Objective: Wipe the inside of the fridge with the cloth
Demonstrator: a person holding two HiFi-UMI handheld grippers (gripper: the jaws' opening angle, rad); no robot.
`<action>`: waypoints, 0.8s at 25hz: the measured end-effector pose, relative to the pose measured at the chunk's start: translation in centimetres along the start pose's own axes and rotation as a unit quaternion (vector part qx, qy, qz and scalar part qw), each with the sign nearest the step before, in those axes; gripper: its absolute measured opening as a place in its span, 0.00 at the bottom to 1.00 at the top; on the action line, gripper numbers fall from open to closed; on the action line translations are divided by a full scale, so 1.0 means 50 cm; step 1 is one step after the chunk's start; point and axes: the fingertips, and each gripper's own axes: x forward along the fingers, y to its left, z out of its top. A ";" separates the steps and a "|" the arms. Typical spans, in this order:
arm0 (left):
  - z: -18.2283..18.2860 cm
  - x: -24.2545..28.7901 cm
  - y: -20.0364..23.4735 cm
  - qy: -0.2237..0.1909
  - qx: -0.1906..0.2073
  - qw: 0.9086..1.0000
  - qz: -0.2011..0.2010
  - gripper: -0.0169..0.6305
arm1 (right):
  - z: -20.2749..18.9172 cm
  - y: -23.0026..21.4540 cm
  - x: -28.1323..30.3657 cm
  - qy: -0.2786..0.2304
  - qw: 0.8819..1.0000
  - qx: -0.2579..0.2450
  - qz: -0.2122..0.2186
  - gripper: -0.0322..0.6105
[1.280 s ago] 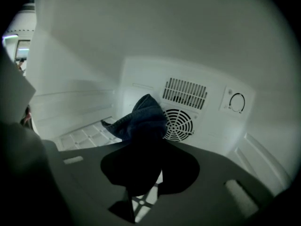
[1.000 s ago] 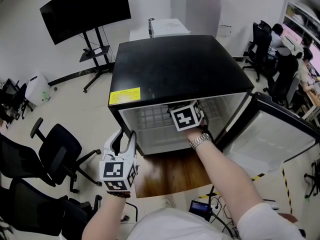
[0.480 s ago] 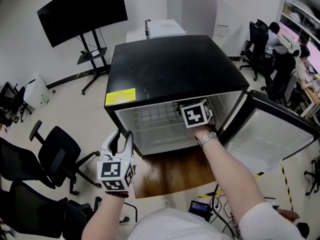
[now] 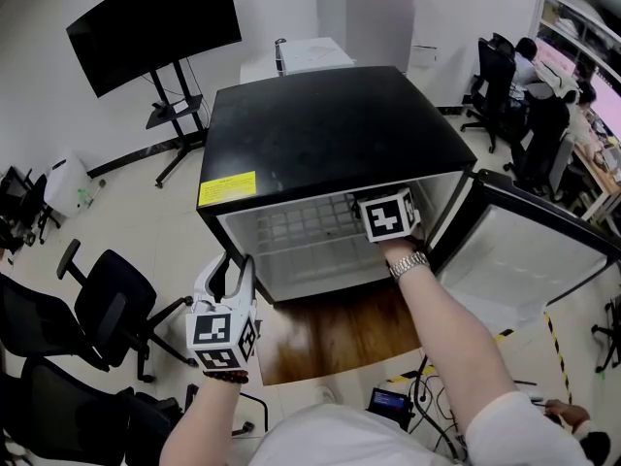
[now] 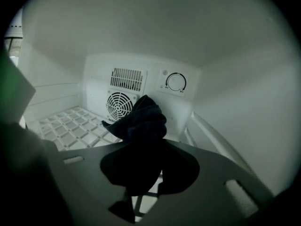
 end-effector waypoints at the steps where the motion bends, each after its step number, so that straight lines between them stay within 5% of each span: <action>1: 0.000 0.000 0.000 0.000 0.000 1.000 0.000 0.25 | -0.003 -0.003 -0.002 0.003 1.000 0.002 -0.003 0.20; 8: -0.001 -0.001 -0.002 0.001 0.000 1.000 -0.001 0.25 | -0.009 -0.003 -0.016 0.000 1.000 0.014 -0.006 0.20; 20: -0.002 0.001 -0.001 -0.001 0.001 1.000 -0.005 0.25 | 0.078 0.259 -0.118 -0.096 0.984 0.018 0.150 0.20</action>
